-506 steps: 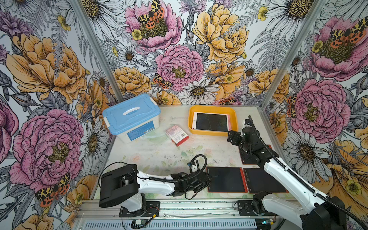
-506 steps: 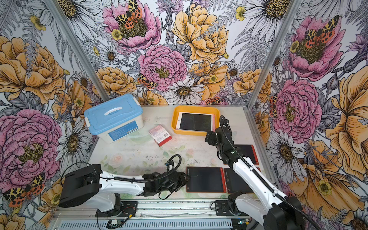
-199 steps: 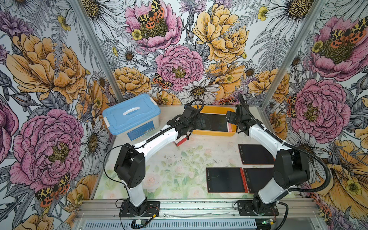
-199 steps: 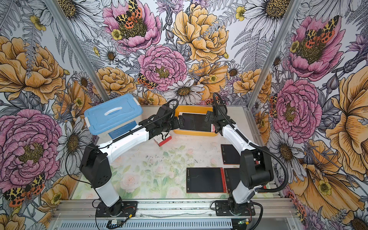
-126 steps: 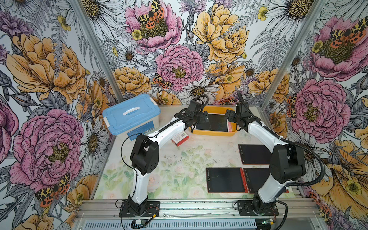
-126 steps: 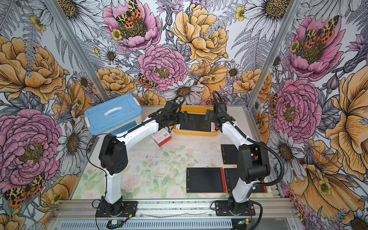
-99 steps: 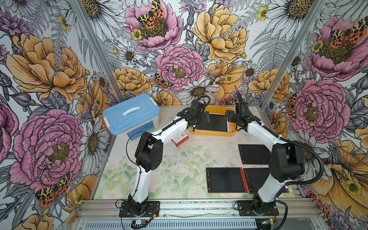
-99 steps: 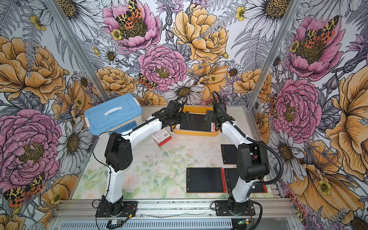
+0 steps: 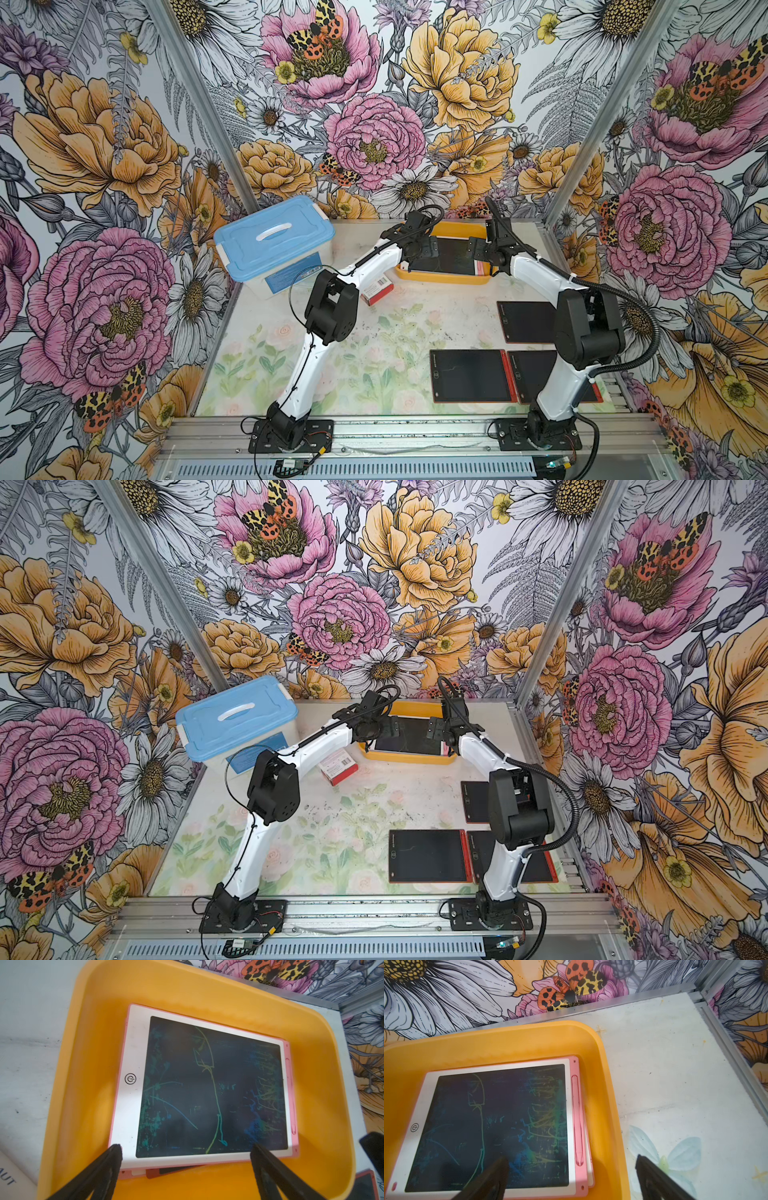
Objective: Take out the writing tablet from the storage box
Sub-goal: Pick up the writing tablet from the storage box.
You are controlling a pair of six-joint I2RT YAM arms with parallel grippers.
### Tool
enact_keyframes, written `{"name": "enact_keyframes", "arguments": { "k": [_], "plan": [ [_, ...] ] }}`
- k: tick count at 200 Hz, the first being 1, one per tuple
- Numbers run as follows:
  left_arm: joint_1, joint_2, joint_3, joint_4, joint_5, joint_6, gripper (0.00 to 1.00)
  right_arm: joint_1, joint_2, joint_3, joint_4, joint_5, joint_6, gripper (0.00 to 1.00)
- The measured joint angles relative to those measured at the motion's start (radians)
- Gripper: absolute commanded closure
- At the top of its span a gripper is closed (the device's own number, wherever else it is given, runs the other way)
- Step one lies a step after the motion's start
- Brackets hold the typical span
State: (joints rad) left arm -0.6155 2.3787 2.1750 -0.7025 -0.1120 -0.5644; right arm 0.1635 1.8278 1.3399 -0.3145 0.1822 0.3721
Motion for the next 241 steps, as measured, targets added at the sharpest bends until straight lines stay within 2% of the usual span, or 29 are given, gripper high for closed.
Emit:
{"name": "enact_keyframes", "arguments": {
  "k": [73,172,241],
  "plan": [
    [0.011,0.106,0.106,-0.074,-0.105,0.005,0.01,-0.002,0.005,-0.023,-0.002,0.019,0.004,0.04],
    [-0.003,0.233,0.278,-0.092,-0.238,-0.013,0.01,-0.011,0.019,-0.043,-0.006,0.028,0.010,0.08],
    [-0.002,0.315,0.350,-0.095,-0.278,-0.039,0.01,-0.011,0.047,-0.044,-0.006,0.034,0.016,0.13]
  ]
}}
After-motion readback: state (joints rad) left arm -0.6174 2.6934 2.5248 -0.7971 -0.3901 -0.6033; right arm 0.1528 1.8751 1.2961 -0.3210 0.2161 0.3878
